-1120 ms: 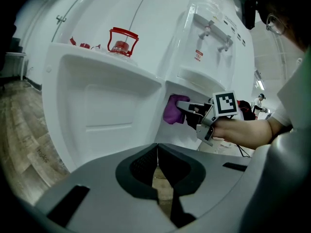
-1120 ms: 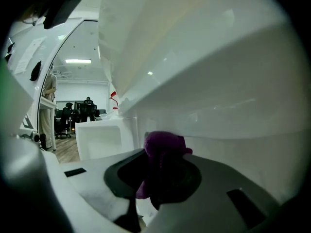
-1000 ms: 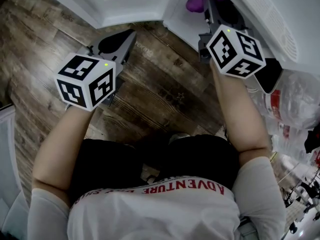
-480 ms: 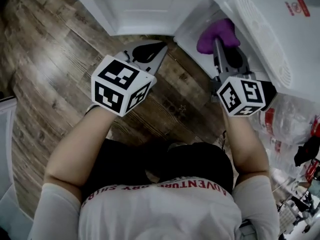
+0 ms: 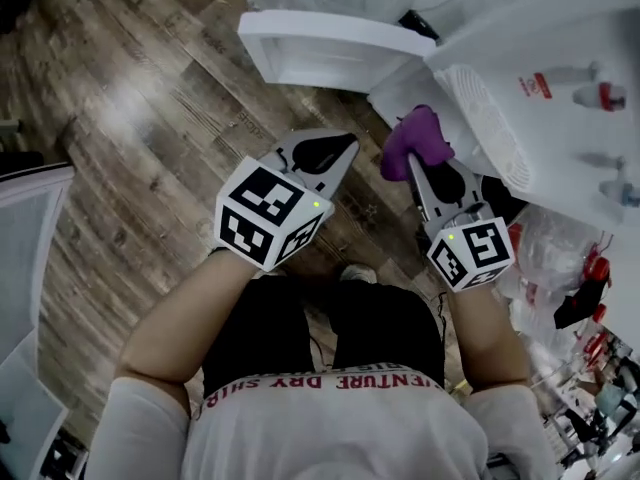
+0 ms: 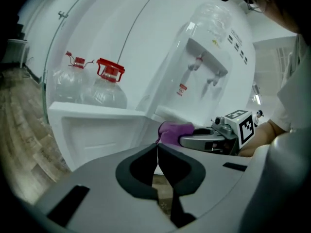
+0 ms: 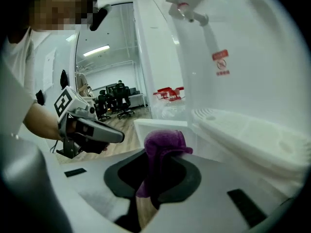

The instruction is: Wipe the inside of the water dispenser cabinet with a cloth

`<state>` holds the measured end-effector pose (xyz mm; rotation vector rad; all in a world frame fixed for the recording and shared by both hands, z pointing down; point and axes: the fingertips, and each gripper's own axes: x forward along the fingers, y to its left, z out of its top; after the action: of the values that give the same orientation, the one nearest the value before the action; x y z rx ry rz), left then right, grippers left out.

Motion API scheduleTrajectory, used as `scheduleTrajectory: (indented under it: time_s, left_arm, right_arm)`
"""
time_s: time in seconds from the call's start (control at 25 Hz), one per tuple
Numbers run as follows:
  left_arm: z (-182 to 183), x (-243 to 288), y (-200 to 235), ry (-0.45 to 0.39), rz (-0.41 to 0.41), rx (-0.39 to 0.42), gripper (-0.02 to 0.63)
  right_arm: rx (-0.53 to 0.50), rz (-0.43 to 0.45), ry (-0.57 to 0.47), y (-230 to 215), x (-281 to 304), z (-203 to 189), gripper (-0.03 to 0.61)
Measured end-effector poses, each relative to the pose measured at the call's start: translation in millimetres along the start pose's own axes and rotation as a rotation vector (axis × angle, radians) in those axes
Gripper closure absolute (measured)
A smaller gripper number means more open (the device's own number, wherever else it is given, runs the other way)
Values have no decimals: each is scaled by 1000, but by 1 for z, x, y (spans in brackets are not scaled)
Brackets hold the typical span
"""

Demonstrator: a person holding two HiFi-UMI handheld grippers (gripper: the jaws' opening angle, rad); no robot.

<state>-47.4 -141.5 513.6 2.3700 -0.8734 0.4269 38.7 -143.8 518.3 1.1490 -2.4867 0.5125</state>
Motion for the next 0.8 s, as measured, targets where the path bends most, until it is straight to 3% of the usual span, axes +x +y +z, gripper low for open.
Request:
scheduleTrajectory:
  time_s: [0.16, 0.4, 0.64, 0.8]
  left_arm:
    - [38, -58, -32, 4, 23, -47, 586]
    - [127, -148, -104, -49, 4, -113, 586]
    - [230, -242, -160, -94, -54, -60, 586]
    - [277, -285, -201, -122, -92, -17, 586]
  right_arm:
    - [48, 70, 5, 45, -37, 59, 515]
    - [91, 81, -38, 97, -122, 178, 515]
    - [86, 61, -145, 151, -194, 303, 515]
    - [70, 66, -197, 183, -243, 354, 515]
